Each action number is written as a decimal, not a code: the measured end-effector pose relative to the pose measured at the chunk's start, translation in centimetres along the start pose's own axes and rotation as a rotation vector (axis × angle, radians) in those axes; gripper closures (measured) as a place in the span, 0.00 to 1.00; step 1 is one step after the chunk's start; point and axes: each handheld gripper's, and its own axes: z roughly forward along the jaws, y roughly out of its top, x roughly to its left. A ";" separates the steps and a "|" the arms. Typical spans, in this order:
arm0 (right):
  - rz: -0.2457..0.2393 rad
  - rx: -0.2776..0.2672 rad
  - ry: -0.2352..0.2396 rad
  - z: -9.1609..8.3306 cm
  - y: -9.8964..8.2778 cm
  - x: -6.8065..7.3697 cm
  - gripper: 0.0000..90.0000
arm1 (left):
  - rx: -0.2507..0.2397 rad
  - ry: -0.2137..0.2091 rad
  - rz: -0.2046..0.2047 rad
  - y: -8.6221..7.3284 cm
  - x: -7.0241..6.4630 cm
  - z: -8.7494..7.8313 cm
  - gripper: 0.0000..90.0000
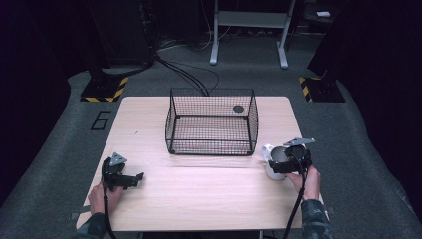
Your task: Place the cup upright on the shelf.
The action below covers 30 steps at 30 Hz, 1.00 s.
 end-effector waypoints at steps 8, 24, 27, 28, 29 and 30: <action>0.009 -0.018 -0.009 0.0 -0.2 0.2 0.06 | 0.000 0.000 0.002 0.0 0.0 0.0 0.00; 0.032 -0.023 -0.012 -1.1 -0.6 0.3 0.06 | 0.001 0.000 0.002 0.0 0.0 0.0 0.00; 0.023 -0.032 -0.004 -1.5 -0.6 0.5 0.06 | 0.001 0.000 0.002 0.0 0.0 0.0 0.00; 0.030 -0.027 -0.007 -1.6 -0.6 0.6 0.06 | -0.007 0.004 -0.001 0.0 0.0 0.1 0.00; 0.020 -0.031 -0.001 -1.7 -0.6 0.7 0.06 | 0.001 0.000 0.002 0.0 0.0 0.0 0.00; 0.011 -0.034 -0.001 -1.8 -0.6 0.8 0.06 | 0.000 0.000 0.002 0.0 0.0 0.0 0.00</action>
